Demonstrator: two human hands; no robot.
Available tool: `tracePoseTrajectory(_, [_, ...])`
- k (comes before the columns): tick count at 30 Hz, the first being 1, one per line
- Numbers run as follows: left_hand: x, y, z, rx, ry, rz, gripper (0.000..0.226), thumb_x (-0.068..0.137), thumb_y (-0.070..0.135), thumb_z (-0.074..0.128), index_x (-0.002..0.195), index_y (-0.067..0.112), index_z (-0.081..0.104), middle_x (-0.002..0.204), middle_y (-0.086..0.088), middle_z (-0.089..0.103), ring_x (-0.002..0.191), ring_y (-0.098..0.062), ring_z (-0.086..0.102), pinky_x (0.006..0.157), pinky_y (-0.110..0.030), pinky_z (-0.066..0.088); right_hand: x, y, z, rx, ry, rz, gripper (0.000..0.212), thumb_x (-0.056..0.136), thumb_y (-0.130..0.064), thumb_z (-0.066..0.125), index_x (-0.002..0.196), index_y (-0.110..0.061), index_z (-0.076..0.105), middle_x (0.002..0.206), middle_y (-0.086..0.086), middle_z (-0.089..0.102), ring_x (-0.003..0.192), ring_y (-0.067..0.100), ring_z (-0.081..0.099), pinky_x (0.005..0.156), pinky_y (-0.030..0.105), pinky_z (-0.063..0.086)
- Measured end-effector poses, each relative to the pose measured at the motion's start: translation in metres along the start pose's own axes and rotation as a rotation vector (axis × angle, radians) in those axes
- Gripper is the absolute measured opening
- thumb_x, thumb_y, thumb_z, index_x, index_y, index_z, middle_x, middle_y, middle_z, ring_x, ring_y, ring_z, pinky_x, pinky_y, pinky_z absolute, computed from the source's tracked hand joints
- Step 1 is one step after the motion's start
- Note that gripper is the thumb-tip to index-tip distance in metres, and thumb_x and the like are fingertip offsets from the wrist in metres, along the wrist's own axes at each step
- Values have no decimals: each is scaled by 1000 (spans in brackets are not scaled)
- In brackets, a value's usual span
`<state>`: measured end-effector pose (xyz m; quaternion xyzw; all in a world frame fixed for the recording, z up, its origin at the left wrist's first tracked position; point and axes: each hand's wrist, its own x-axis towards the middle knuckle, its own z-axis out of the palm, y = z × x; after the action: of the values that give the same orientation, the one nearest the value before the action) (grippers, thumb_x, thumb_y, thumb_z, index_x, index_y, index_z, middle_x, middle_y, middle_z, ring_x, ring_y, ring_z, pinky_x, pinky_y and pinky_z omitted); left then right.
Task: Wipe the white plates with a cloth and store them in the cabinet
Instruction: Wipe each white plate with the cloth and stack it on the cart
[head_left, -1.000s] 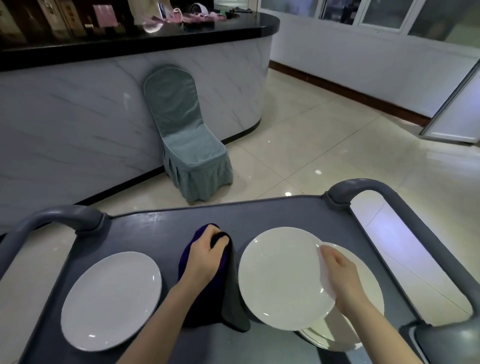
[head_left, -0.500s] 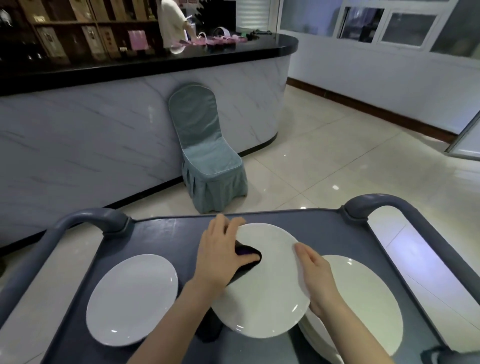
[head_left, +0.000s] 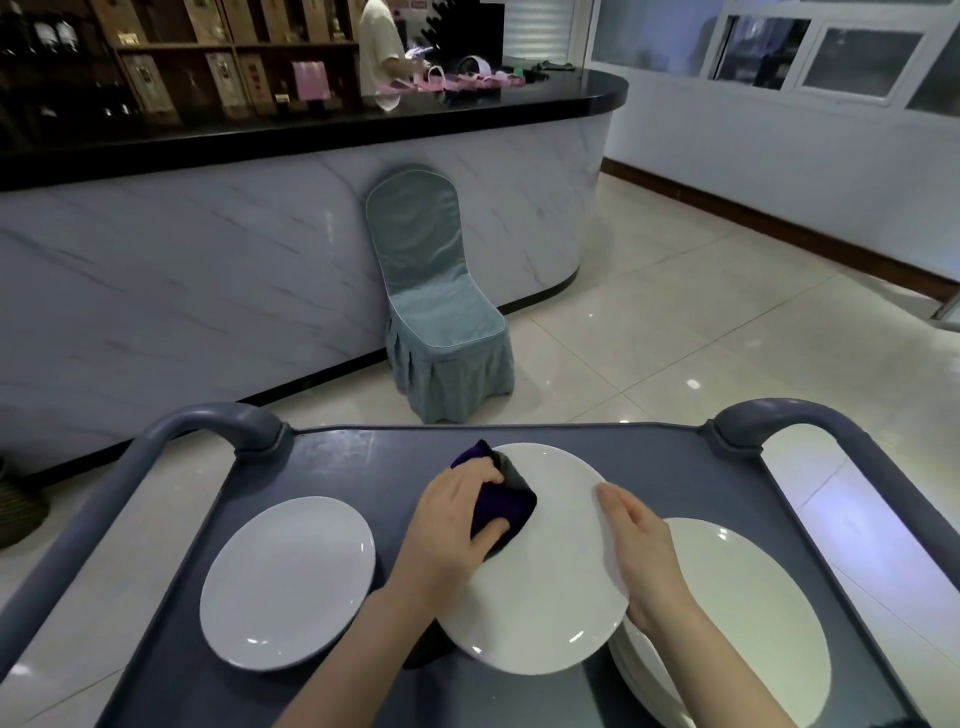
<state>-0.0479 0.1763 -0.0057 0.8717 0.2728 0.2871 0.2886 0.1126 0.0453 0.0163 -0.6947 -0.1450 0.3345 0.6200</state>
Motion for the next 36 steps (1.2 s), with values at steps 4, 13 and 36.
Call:
tracePoseTrajectory(4, [-14,6,-1,286,-184,193,83,83,57,61,151,22,29,156,8,28,148,-13,15,122,-43,8,6,-5,2,-28,3,-25,26,99,-29,58,83,-34,77,88,-11,76,80,9,72,70,29,53])
tracePoseTrajectory(13, [-19,24,-3,-114,-198,159,33,86,-1,49,113,15,61,110,5,67,102,-4,62,93,-19,47,10,2,10,4,71,39,22,100,-25,55,94,-15,74,99,7,75,92,23,67,88,41,53])
tracePoseTrajectory(36, [1,-6,11,468,-246,-47,59,96,57,15,147,49,-14,158,19,-22,146,-13,-25,115,-37,-23,19,-17,26,64,220,-1,49,98,-45,52,57,-18,50,50,-8,47,60,19,44,61,31,37])
